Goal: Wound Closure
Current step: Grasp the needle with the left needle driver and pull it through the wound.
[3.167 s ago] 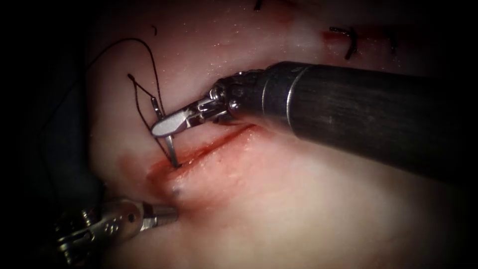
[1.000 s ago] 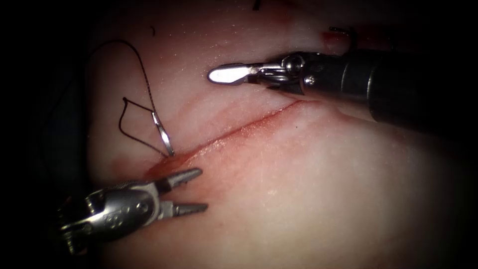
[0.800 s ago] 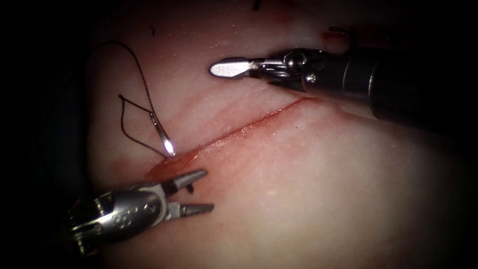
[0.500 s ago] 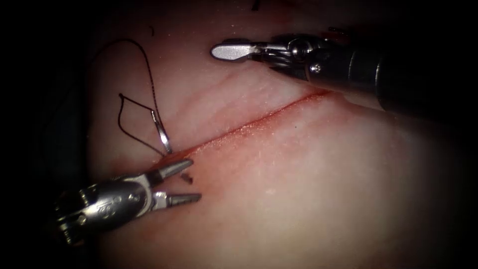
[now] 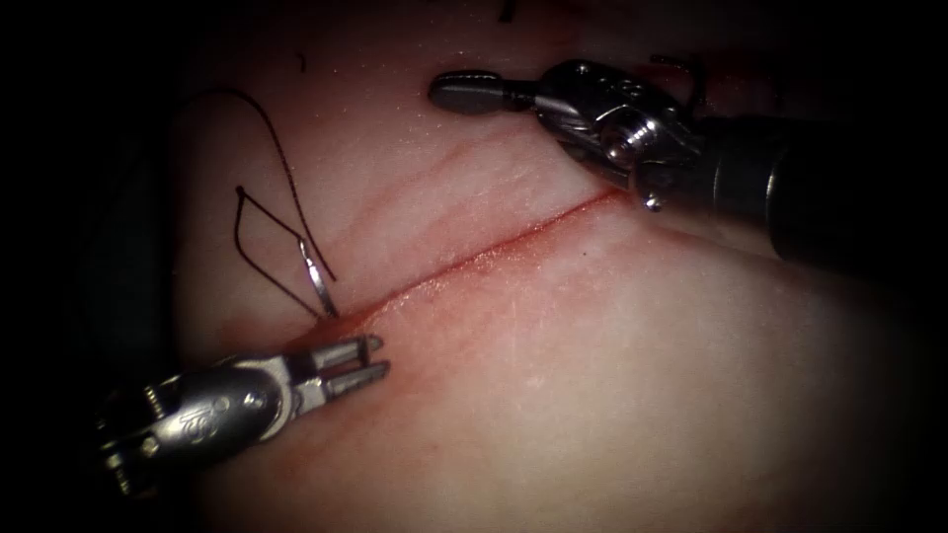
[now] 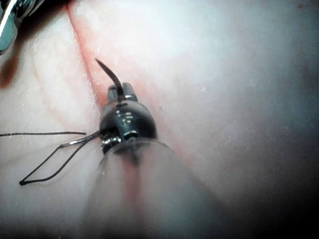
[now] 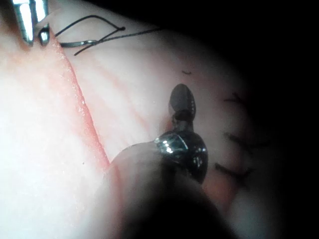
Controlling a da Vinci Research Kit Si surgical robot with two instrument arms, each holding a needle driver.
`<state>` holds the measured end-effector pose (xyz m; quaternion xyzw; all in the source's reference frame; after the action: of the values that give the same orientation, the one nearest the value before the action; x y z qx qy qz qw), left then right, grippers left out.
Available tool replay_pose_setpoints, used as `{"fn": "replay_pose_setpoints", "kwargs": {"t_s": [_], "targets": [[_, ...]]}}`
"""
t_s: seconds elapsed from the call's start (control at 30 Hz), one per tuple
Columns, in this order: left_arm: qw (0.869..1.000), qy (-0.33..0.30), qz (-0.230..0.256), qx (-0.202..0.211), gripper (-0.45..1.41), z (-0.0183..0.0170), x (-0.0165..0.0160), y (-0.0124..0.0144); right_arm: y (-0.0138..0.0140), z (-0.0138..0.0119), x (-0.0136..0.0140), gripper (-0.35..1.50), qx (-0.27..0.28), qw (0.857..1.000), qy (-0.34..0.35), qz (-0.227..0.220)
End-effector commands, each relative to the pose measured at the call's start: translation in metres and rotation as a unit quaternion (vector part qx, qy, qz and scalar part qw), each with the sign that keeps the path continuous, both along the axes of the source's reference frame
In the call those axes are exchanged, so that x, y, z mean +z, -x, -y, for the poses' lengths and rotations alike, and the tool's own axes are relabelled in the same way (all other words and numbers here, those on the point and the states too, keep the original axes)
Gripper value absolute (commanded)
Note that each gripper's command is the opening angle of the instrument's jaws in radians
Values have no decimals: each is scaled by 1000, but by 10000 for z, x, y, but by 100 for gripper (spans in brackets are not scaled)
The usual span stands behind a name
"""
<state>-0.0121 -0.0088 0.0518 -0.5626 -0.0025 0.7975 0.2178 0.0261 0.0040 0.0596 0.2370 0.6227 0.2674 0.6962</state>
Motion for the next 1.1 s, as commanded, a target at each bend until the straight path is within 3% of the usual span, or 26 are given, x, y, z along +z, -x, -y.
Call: {"fn": "replay_pose_setpoints", "kwargs": {"t_s": [0.03,0.23,0.3,0.37,0.53,0.6,0.7,0.97,1.1], "targets": [[999,-24,28,-10,-35,-5,2,3,-9,14,-16,29,-26,999,16,-14],[994,-70,83,-33,-35,-10,-4,-7,-15,47,-41,26,-66,997,32,-33],[989,-91,108,-43,-35,-12,-6,-11,-16,62,-50,32,-90,994,44,-33],[981,-123,138,-52,-35,-11,-6,-16,-13,85,-59,57,-119,991,59,-35],[972,-150,172,-60,-35,-11,-7,-19,-9,109,-63,62,-140,987,71,-41],[965,-167,194,-62,-35,-11,-8,-20,-12,127,-58,83,-157,984,81,-37],[958,-179,216,-63,-35,-11,-11,-20,-18,146,-45,93,-175,980,92,-31],[952,-192,230,-60,-35,-11,-13,-20,-48,153,-23,94,-184,977,105,-9],[949,-202,236,-58,-35,-11,-17,-20,-54,152,-9,94,-176,977,120,31]]}}
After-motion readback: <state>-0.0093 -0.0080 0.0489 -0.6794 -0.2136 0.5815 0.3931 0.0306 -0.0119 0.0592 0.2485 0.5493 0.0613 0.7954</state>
